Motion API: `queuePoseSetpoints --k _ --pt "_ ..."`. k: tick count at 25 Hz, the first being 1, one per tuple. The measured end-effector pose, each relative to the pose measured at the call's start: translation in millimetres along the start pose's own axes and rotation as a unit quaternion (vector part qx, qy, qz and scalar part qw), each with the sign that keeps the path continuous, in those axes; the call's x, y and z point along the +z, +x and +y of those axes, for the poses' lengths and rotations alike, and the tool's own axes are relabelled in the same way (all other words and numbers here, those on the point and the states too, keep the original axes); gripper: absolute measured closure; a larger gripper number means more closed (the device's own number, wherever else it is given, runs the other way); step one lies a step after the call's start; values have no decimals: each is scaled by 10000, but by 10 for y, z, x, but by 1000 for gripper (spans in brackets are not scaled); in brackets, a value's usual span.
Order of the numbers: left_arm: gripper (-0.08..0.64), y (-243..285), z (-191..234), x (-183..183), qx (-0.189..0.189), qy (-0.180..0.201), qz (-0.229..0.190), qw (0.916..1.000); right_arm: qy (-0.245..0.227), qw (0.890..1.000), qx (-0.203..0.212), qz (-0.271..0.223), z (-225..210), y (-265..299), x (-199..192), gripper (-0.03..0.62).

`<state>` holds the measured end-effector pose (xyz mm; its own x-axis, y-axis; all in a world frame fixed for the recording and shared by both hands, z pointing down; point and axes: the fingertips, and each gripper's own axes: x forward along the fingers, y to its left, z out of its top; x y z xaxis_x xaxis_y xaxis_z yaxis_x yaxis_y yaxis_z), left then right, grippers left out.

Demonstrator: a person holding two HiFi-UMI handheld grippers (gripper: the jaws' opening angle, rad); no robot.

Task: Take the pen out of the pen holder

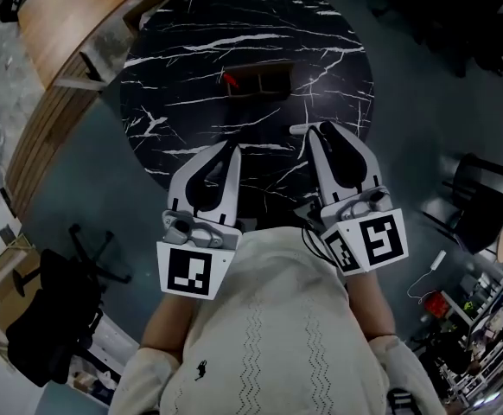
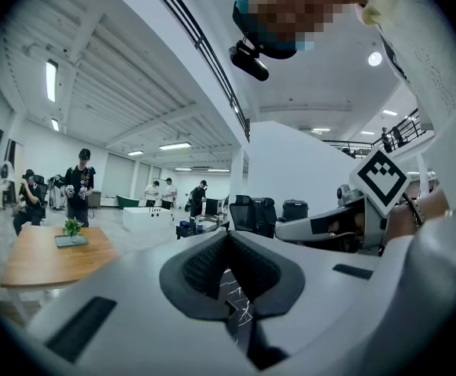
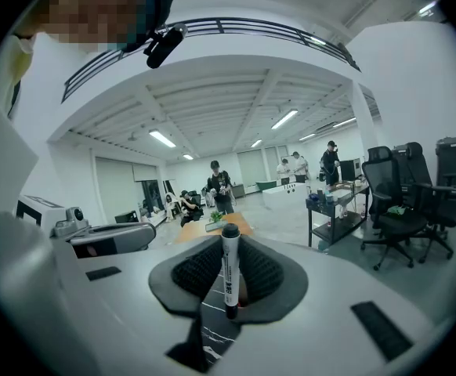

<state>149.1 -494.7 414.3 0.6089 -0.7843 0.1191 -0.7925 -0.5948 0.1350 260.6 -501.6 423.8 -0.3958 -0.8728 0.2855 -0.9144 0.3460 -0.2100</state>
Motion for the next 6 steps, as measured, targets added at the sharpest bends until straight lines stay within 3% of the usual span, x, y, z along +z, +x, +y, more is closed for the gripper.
queuePoseSetpoints --k 6 --pt "549 -6 83 -41 85 37 23 10000 -23 9999 -52 117 -92 84 -106 509"
